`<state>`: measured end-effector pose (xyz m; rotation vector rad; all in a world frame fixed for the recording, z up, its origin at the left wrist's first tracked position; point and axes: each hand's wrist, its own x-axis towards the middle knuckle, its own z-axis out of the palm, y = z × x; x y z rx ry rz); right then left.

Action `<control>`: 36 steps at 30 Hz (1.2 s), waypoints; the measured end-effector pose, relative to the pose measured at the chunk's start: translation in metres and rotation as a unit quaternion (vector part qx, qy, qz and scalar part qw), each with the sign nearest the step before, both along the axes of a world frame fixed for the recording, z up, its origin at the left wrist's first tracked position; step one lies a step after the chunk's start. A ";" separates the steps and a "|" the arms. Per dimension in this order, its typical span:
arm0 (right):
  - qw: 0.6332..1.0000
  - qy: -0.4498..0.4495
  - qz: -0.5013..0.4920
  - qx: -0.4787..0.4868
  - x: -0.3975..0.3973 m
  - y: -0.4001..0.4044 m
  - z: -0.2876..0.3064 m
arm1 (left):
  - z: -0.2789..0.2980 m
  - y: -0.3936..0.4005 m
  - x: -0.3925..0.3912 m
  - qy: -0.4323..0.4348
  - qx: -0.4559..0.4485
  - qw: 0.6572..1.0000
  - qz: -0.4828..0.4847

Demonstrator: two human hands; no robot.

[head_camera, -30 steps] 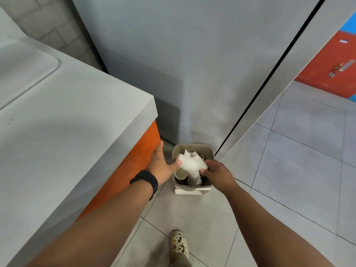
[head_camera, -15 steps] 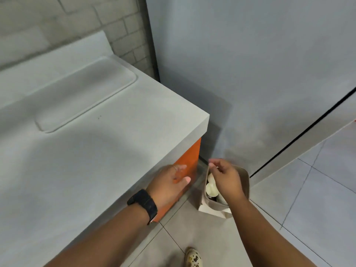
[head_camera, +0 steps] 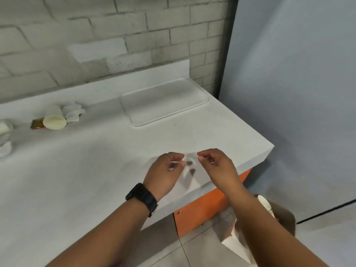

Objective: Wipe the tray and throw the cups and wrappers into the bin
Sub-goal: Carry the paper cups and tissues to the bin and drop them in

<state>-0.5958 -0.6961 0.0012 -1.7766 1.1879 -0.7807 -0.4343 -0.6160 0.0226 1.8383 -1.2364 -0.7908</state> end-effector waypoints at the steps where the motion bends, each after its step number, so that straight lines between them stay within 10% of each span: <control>1: 1.000 0.013 0.011 -0.004 0.011 0.002 -0.001 | 0.001 0.006 0.013 0.002 -0.003 1.000 0.016; 36: 0.959 0.131 0.253 -0.009 0.470 0.160 0.001 | -0.007 0.238 0.458 0.046 -0.024 0.948 0.314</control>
